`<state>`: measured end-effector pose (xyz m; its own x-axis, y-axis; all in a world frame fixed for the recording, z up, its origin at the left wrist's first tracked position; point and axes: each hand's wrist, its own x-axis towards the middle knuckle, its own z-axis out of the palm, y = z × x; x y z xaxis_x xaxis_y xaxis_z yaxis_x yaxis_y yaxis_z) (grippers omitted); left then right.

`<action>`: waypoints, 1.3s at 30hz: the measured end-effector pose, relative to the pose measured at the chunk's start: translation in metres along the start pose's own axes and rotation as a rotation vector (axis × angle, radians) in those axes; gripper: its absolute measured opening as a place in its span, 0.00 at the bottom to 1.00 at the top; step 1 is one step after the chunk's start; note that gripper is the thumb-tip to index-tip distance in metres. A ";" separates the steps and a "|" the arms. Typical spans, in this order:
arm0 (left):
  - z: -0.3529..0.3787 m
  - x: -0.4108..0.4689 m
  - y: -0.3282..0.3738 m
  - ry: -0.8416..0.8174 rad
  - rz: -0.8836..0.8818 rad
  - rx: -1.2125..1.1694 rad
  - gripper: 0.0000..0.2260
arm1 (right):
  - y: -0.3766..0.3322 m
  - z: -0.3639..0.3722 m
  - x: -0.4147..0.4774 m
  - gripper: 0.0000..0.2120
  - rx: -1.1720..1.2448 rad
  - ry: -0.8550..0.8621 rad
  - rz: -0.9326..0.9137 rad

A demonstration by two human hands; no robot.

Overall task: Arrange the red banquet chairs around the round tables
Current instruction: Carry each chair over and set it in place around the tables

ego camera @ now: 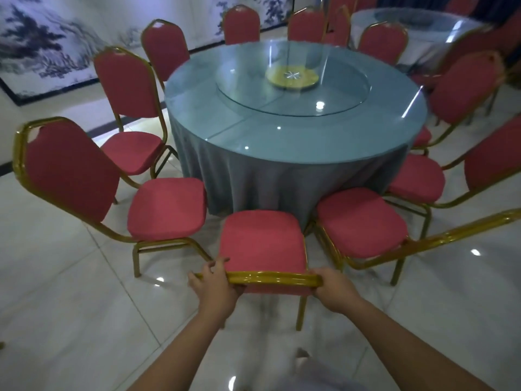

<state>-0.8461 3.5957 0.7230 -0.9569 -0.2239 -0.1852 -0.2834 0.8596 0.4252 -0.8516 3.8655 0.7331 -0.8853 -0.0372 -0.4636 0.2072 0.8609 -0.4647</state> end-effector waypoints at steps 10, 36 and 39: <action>-0.020 0.088 0.024 -0.189 -0.001 -0.055 0.42 | -0.031 -0.035 0.052 0.11 0.013 0.030 0.099; -0.145 0.146 -0.250 -0.053 -0.172 0.083 0.44 | -0.314 0.063 0.162 0.47 -0.310 -0.199 -0.582; -0.184 0.177 -0.307 -0.054 -0.198 0.114 0.44 | -0.374 0.094 0.184 0.46 -0.333 -0.201 -0.519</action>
<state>-0.9401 3.2075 0.7223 -0.8776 -0.3710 -0.3037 -0.4532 0.8485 0.2733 -1.0528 3.4892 0.7499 -0.7338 -0.5573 -0.3885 -0.3955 0.8154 -0.4227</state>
